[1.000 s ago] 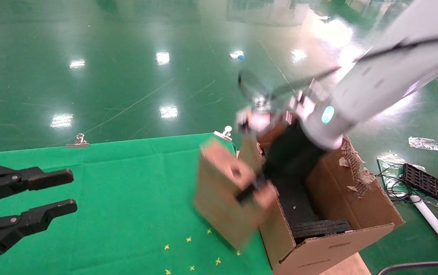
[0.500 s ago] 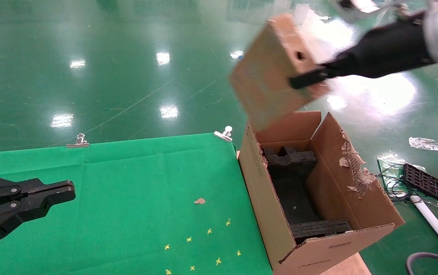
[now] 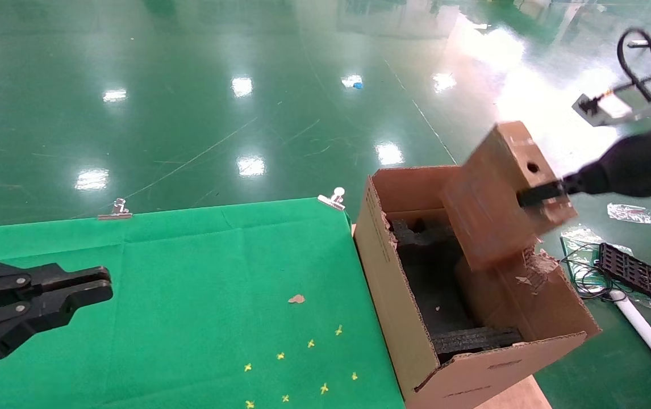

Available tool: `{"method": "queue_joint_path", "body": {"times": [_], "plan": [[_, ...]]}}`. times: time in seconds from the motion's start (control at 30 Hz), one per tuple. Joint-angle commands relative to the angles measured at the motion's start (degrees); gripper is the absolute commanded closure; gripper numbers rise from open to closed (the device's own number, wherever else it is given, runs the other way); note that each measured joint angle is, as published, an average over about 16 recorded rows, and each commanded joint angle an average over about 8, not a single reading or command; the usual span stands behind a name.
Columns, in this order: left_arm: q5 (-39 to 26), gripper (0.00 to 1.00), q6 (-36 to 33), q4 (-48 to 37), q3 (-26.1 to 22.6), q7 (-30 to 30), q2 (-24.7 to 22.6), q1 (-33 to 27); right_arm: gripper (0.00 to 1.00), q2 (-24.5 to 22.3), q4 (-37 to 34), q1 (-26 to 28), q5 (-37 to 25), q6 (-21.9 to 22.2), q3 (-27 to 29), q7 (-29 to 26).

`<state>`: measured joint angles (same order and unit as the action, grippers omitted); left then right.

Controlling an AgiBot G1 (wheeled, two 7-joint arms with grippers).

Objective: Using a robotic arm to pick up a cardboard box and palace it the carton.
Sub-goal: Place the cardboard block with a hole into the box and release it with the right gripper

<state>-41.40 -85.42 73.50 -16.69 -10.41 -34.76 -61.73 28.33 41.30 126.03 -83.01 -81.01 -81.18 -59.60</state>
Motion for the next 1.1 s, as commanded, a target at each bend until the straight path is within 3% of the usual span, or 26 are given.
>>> {"method": "queue_joint_path", "body": {"times": [0.03, 0.63, 1.1], "plan": [[0.00, 0.00, 0.00, 0.00, -0.01, 0.00, 0.00, 0.00, 1.00, -0.44, -1.35, -1.04, -0.22, -0.04, -0.51, -0.10], [0.05, 0.00, 0.03, 0.00, -0.07, 0.03, 0.03, -0.02, 1.00, 2.78, -11.43, -9.90, -2.04, 4.37, -3.68, 0.12], [0.08, 0.00, 0.05, 0.00, -0.12, 0.06, 0.05, -0.03, 1.00, 10.20, -20.33, -23.06, 1.72, 15.42, -3.24, 1.09]]}}
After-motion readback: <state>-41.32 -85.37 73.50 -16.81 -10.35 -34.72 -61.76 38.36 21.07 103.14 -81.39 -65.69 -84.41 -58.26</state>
